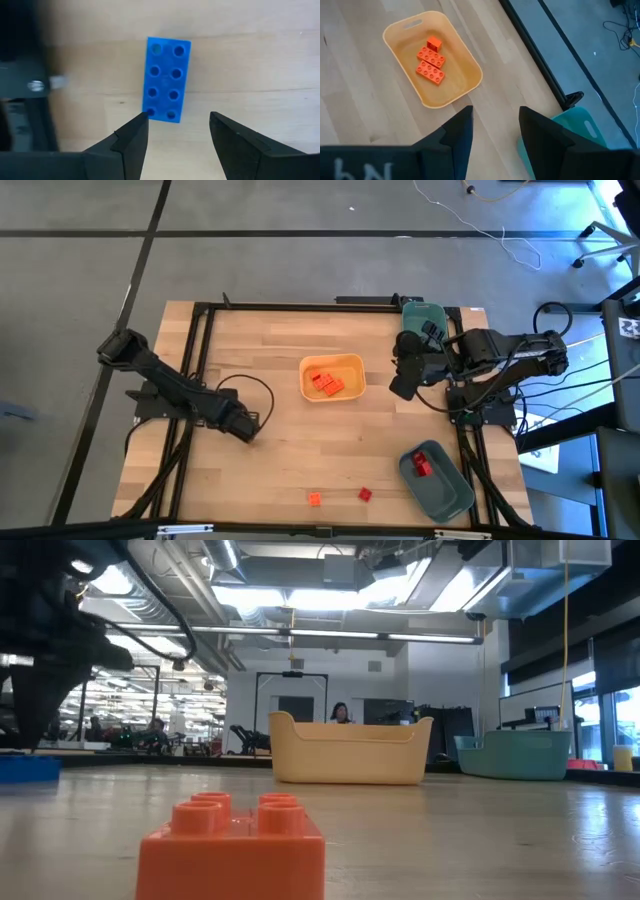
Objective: Sort & place blocks by color
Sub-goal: Put the blue game piece into the green bin
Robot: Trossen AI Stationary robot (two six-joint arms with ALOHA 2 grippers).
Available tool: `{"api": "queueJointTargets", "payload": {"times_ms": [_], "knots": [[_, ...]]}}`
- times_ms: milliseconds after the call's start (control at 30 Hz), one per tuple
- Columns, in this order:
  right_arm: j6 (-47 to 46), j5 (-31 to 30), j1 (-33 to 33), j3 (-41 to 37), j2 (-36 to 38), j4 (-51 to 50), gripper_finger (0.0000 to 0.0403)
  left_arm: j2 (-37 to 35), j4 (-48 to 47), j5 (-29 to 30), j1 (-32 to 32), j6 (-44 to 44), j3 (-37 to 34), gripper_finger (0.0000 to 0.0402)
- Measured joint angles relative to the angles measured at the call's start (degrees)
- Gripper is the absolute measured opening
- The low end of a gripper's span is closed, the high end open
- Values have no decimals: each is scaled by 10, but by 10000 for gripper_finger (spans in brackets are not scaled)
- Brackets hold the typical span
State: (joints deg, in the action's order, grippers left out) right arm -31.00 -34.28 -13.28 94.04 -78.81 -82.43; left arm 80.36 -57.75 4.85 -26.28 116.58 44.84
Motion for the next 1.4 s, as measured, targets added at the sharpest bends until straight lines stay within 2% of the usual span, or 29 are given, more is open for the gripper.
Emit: {"api": "queueJointTargets", "payload": {"times_ms": [100, 200, 433, 700, 967, 1167, 1267, 1400], "knots": [[-2, 6, 0, 0, 0, 0, 161, 0, -65, -9, 0, 0, 24, 201], [-1, 14, 0, 0, 0, 5, 161, 0, -71, -6, 0, -7, 22, 201], [0, 14, 0, 0, 0, 6, 161, 0, 1, 2, 0, 2, -22, 201], [0, 14, 0, 0, 0, 14, 161, 0, 17, 2, 0, 14, -59, 202], [0, 14, 0, 0, 0, 14, 161, -3, 104, 1, 0, 16, -107, 201], [0, 14, 0, 0, 0, 15, 161, -3, 102, 6, 0, 0, -110, 201], [0, 14, 0, 0, 0, 15, 161, -2, 101, -5, 4, -3, -110, 184], [1, 14, 0, 0, 0, 15, 161, -4, 108, 0, 10, -24, -110, 128]]}}
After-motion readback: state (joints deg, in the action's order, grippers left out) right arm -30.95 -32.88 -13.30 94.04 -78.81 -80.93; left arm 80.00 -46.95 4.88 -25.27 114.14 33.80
